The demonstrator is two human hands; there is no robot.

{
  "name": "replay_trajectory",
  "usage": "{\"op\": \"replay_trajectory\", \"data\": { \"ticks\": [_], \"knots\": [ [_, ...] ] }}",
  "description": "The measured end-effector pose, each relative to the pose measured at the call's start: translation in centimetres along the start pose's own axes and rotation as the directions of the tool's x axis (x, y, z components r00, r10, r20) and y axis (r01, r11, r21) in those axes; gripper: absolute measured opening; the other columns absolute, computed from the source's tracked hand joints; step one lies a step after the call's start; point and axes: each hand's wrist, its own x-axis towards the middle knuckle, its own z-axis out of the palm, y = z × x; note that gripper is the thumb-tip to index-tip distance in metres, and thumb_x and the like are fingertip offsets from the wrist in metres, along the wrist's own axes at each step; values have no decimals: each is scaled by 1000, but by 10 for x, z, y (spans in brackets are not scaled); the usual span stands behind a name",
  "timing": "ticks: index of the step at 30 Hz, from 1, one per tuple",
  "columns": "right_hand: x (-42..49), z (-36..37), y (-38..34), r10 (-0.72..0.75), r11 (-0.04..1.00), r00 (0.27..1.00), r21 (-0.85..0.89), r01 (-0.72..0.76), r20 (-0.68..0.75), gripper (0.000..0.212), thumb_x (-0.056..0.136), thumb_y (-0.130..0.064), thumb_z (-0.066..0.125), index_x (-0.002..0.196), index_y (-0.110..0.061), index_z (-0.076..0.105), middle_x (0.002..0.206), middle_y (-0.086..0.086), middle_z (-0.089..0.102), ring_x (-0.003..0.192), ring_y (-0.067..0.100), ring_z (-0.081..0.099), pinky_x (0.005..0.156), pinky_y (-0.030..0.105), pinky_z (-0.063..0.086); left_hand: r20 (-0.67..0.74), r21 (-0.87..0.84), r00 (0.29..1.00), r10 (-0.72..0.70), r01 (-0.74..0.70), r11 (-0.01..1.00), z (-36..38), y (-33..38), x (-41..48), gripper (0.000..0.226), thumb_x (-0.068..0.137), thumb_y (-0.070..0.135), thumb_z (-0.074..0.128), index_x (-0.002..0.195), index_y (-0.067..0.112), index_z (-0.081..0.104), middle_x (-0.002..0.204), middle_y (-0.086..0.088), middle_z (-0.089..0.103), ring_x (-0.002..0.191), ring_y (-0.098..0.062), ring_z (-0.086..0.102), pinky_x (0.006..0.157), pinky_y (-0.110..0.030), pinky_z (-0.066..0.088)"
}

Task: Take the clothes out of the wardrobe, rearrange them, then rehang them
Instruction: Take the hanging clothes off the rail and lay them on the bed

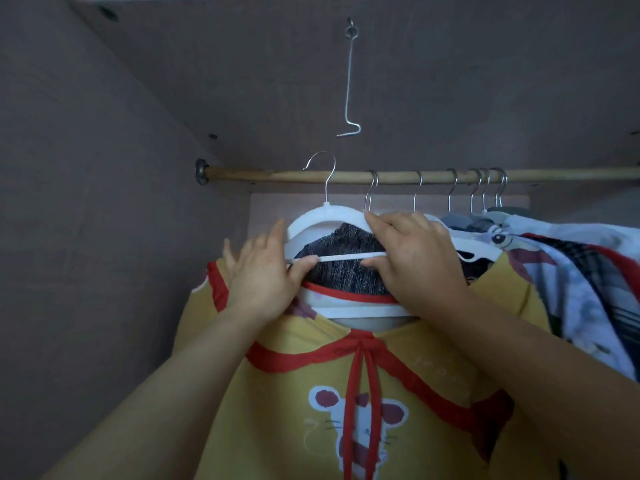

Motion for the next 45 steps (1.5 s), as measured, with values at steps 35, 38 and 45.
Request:
{"op": "replay_trajectory", "data": {
  "ticks": [35,38,45],
  "knots": [
    [-110,-400,-42,618,785,748,-153,-600,241,25,94,-20,49,93,-3,68,102,20,66,101,37,55,74,32,33,-126,-397,967,220,-252,883,-236,83,-192,90,58,76,53,133,27,51,85,-5,48,87,-28,47,82,-39,30],
    [-104,-426,-58,545,838,777,-165,-521,315,24,94,-22,48,91,-8,68,101,16,68,100,35,56,77,34,40,-181,-388,949,259,-311,867,-263,110,-208,86,61,74,45,131,25,54,82,-2,45,81,-27,49,80,-46,38],
    [-152,-512,-98,307,942,848,-14,-334,433,52,88,-52,46,134,-27,50,86,0,61,88,26,59,77,38,46,-155,-451,940,303,-340,825,-321,154,-271,88,66,80,40,134,25,47,83,0,44,78,-25,48,73,-51,46]
  ]
}}
